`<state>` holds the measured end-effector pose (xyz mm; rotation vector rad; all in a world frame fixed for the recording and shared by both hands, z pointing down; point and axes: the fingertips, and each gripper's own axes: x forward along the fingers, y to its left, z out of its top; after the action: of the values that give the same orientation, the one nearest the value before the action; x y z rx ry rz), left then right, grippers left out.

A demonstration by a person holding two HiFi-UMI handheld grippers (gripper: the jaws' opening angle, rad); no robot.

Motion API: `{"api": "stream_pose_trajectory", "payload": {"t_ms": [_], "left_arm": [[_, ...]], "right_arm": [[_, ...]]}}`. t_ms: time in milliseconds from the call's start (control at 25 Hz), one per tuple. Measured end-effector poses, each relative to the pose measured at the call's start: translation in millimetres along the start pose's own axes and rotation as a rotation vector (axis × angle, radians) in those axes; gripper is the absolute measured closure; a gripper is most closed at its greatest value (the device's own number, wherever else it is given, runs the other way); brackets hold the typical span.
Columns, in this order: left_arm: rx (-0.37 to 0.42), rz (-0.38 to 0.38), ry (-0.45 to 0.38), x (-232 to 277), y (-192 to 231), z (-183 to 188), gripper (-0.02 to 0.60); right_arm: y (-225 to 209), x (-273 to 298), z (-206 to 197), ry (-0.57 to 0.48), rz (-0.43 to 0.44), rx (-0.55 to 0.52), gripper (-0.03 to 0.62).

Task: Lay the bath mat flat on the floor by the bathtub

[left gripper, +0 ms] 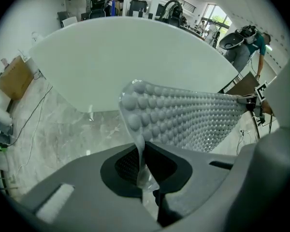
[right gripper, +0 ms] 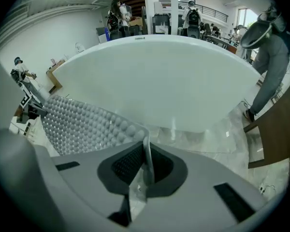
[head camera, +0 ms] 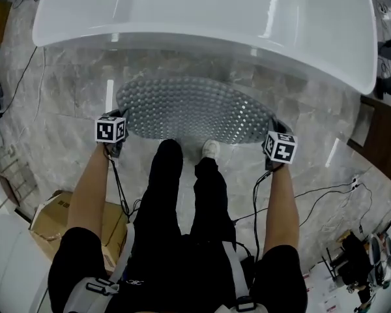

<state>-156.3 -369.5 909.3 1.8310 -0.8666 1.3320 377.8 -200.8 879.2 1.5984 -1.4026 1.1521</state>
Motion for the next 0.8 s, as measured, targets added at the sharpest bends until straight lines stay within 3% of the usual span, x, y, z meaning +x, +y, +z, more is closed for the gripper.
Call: {"api": "stream_pose_trajectory", "payload": {"t_ms": [200, 400, 800], "left_arm": [[-0.022, 0.001, 0.036, 84, 16, -22, 0.561], [-0.022, 0.009, 0.017, 167, 35, -30, 0.56], [0.082, 0.071, -0.057, 280, 74, 13, 0.557]], "right_arm": [[-10, 88, -31, 0.046, 0.014, -0.021, 0.577], [-21, 169, -44, 0.037, 0.006, -0.06, 0.577], [-43, 292, -2, -0.067, -0.084, -0.183, 0.576]]}}
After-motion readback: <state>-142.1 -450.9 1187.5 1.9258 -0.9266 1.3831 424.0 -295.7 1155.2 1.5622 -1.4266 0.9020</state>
